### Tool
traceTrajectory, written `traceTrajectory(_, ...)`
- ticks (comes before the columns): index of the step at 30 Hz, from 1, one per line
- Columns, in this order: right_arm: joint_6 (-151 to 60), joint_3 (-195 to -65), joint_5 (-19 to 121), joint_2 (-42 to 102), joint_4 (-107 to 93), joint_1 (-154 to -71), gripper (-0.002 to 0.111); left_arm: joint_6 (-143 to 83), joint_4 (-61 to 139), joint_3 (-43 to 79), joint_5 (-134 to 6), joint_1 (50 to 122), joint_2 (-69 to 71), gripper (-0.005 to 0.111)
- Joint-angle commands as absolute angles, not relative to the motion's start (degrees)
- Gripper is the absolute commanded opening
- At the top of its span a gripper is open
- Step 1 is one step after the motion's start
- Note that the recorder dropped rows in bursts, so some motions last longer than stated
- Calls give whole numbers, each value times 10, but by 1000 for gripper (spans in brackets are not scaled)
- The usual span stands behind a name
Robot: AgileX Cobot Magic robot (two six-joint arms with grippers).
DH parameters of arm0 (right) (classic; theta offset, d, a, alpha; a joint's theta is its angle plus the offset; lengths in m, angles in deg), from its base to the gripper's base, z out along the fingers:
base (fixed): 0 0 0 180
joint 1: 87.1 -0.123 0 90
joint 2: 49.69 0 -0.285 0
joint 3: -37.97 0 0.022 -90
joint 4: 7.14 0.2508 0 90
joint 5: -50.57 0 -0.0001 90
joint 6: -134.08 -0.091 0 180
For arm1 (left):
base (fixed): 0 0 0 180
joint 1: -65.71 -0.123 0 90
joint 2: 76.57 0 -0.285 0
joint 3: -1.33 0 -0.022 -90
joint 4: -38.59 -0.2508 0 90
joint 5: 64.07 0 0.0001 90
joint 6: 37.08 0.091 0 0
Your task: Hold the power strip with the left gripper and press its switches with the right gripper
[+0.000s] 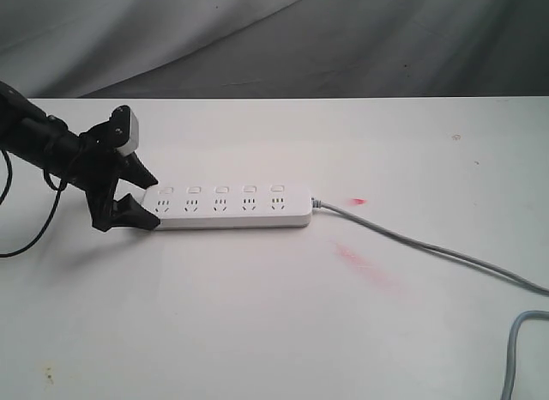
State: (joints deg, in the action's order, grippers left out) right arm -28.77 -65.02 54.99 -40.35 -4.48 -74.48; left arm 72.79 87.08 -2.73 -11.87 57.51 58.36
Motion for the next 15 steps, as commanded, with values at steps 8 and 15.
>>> traceTrajectory(8,-288,-648,551,-405,-42,-741,0,722,859,-30,-82,576,560,94)
traceTrajectory(15,-288,-648,551,-405,-42,-741,0,591,792,-30,-49,576,478,94)
